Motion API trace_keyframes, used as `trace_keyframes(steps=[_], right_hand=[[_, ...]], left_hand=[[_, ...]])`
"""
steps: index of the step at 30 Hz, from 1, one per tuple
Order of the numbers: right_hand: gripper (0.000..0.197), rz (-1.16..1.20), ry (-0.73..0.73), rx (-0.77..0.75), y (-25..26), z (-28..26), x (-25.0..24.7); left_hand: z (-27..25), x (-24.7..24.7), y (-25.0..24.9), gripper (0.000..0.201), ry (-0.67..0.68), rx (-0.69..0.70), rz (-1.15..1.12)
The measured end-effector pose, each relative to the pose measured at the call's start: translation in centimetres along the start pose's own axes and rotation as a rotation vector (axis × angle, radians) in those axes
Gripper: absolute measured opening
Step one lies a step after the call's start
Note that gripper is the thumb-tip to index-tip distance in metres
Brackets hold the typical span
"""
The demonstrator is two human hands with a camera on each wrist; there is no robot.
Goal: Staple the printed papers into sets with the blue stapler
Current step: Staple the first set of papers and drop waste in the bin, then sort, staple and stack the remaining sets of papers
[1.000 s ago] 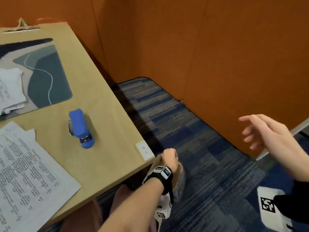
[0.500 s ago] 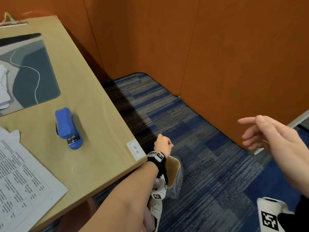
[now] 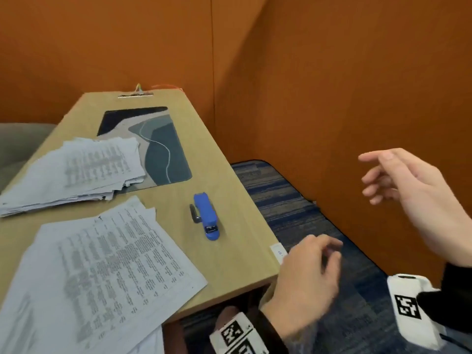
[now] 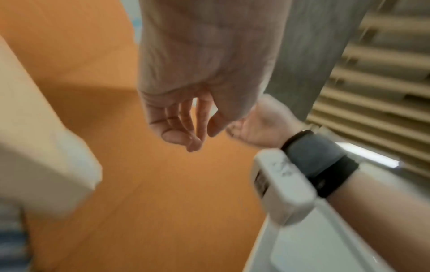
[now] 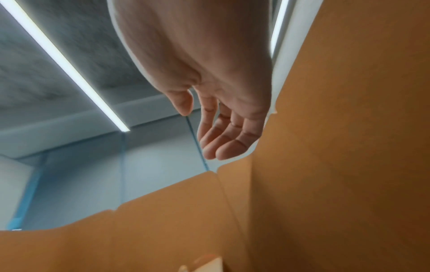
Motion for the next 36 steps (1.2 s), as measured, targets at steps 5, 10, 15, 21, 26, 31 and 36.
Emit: trace_keyframes(steps=[5,10,15,21,26,31,36], right_hand=[[0.022,0.078,0.288,0.005,6.2,1.4,10.4],[0.02,-0.046,0.715,0.16,7.1,0.1,23.9],[0.03,-0.432,0.946,0.178,6.6,-0.7,31.9],[0.026,-0.613,1.015,0.226,7.0,-0.3,34.6],[0.033,-0.515,1.055,0.406,6.5,0.0,34.9],[0.037,-0.418,0.979,0.48,5.2,1.2,35.2],[0.033,-0.044,0.899,0.505,5.1,2.8,35.0]], left_hand=[[-6.9,-15.7,0.8,0.015,-0.432,0.045,0.027],[-10.1,-28.5,8.9,0.015,-0.39,-0.256,0.541],[-9.8,-36.6,19.6,0.028,-0.07,-0.558,0.819],[-7.9,-36.7,23.9,0.081,0.172,-0.552,0.729],[-6.2,-36.6,24.4,0.068,0.24,-0.538,0.715],[-5.5,-37.7,23.8,0.051,0.23,-0.499,0.666],[-5.5,-41.2,20.7,0.02,0.031,-0.363,0.402]])
Point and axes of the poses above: each hand's wrist, its own z-axis towards the middle knuckle, its own x-axis out of the palm, y = z × x, the point moved 3 cm from there along z, towards the middle knuckle
